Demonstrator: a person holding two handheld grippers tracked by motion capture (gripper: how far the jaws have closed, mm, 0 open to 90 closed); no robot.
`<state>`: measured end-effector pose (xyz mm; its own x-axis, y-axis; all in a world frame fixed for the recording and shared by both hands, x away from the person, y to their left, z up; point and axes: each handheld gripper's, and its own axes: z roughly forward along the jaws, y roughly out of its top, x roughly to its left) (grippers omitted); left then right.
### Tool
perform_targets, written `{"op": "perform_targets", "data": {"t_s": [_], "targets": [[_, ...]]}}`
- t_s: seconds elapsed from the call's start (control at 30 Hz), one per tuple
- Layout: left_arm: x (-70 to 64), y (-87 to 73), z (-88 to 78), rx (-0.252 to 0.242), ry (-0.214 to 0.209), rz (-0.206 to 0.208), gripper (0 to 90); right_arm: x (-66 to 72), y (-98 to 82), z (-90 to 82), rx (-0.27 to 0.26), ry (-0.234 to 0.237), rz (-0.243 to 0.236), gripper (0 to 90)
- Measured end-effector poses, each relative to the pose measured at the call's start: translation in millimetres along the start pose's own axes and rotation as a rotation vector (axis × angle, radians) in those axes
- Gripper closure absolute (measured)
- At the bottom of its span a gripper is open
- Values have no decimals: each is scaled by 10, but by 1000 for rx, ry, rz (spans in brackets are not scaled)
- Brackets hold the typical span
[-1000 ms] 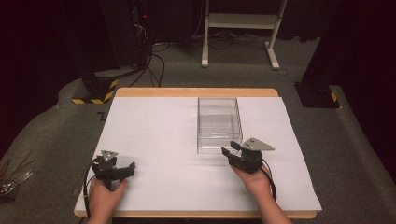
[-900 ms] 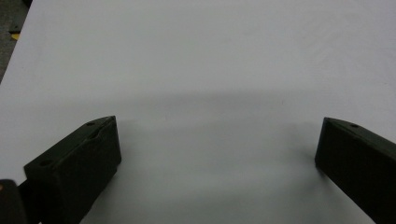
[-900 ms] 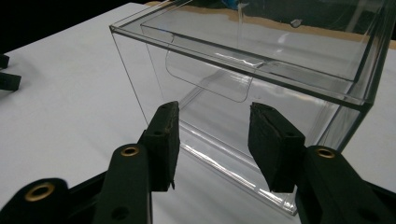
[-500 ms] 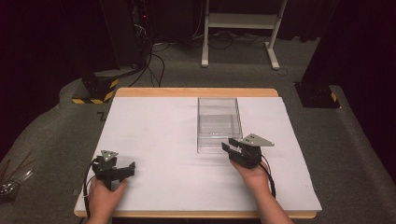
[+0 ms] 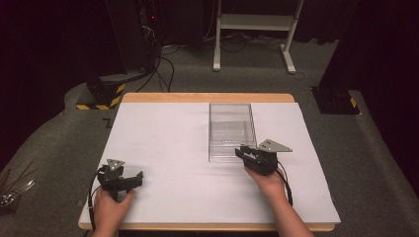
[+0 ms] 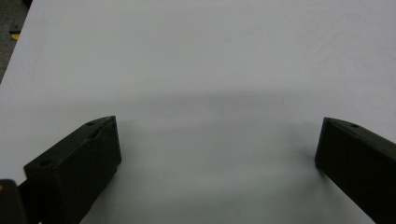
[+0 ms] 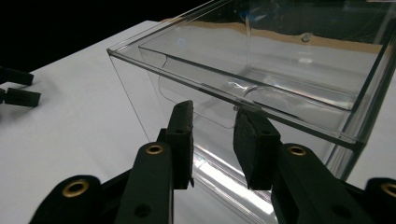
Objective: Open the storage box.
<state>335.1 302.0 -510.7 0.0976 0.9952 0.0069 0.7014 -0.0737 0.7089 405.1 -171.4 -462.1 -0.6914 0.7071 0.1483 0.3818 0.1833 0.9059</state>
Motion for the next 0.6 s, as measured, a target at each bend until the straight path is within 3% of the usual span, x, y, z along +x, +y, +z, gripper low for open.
{"op": "perform_targets", "data": {"t_s": [0.33, 0.6], "targets": [[-1, 0, 0, 0, 1, 0, 4, -106, -26, 12, -8, 57, 12, 741], [-1, -1, 0, -1, 1, 0, 4, -142, -37, 29, -7, 73, 16, 756]]}}
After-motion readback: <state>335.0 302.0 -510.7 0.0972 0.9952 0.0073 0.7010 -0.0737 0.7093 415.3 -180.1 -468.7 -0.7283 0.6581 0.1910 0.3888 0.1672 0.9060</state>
